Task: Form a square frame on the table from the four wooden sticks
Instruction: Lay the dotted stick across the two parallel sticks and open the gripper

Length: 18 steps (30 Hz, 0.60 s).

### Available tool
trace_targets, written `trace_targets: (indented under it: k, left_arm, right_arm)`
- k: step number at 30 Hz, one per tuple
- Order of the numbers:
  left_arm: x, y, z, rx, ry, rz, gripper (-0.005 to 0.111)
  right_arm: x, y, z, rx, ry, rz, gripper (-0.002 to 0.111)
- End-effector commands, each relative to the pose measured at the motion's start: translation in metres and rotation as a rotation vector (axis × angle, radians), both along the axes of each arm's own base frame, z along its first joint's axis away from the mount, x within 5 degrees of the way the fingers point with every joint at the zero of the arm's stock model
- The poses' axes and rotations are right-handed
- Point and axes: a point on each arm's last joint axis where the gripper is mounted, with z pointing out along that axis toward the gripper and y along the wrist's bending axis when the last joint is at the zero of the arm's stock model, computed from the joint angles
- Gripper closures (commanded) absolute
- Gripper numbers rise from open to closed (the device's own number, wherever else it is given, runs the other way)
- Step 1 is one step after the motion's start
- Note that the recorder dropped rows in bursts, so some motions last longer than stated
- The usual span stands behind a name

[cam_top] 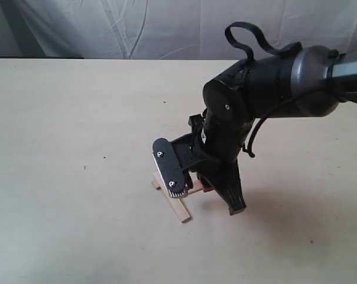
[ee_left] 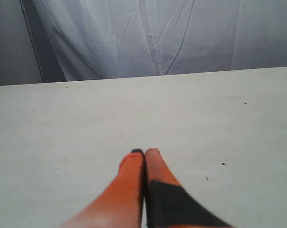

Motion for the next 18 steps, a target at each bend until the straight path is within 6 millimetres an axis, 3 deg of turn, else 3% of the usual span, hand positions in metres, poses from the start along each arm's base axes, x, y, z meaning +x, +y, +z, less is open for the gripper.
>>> trace_targets:
  k: [1,5,13,18]
  left_arm:
    - [0.0,0.0,0.0,-0.004,-0.014,0.003,0.107]
    - [0.0,0.0,0.0,-0.004,-0.014,0.003,0.107]
    - [0.0,0.0,0.0,-0.004,-0.014,0.003,0.107]
    - [0.0,0.0,0.0,-0.004,-0.014,0.003,0.107]
  right_arm:
    - [0.004,0.001,-0.015,-0.023,-0.005,0.067,0.108]
    - [0.009,0.006,-0.025,-0.001,-0.035,0.097,0.108]
    - [0.008,0.006,-0.026,-0.004,-0.031,0.117,0.107]
    - [0.007,0.005,-0.026,-0.013,-0.021,0.117,0.078]
